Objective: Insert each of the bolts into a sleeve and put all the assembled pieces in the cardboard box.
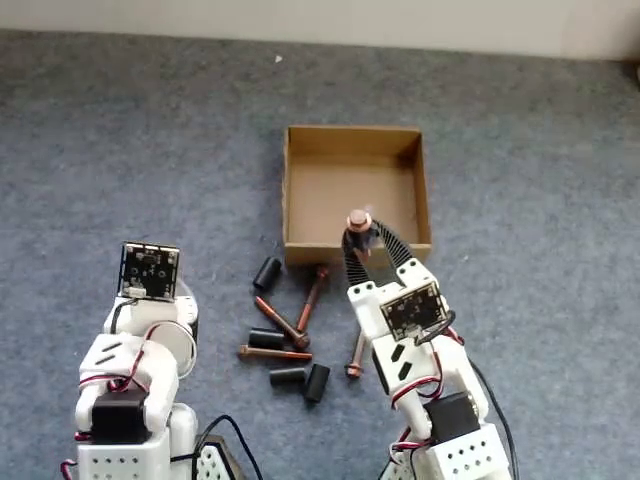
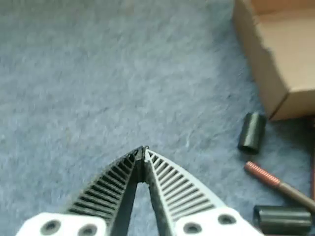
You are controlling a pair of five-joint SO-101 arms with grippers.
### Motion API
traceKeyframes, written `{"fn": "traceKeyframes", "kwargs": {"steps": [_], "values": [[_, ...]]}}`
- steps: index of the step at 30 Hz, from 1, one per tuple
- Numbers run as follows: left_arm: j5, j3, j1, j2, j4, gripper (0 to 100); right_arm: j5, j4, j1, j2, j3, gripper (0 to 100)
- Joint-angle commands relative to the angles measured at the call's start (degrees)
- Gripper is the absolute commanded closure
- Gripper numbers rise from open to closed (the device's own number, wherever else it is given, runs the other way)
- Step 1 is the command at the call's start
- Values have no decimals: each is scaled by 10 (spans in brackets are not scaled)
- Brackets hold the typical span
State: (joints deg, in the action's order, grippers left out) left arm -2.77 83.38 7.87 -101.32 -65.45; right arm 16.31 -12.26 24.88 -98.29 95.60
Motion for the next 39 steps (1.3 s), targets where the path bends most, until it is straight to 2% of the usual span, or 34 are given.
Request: {"fn": "traceKeyframes", "kwargs": {"steps": [1, 6, 13, 18, 22, 27, 30, 35, 39], "values": [[-10, 30, 18, -2, 11, 994, 0, 26, -8, 69, -67, 994], [-9, 55, 22, -2, 55, 994, -1, 90, -9, 279, -160, 994], [-9, 58, 23, -2, 54, 994, -1, 149, -37, 606, -320, 994], [-9, 58, 23, -2, 54, 994, -1, 160, -52, 785, -416, 994], [-9, 58, 23, -2, 54, 994, -2, 156, -53, 873, -461, 990], [-9, 58, 23, -2, 54, 994, -2, 151, -64, 891, -472, 987], [-9, 58, 23, -2, 54, 994, -14, 82, -72, 891, -487, 933], [-9, 58, 23, -2, 54, 994, -165, -124, -86, 891, -595, 772], [-9, 58, 23, -2, 53, 994, -183, -304, -82, 890, -693, 768]]}}
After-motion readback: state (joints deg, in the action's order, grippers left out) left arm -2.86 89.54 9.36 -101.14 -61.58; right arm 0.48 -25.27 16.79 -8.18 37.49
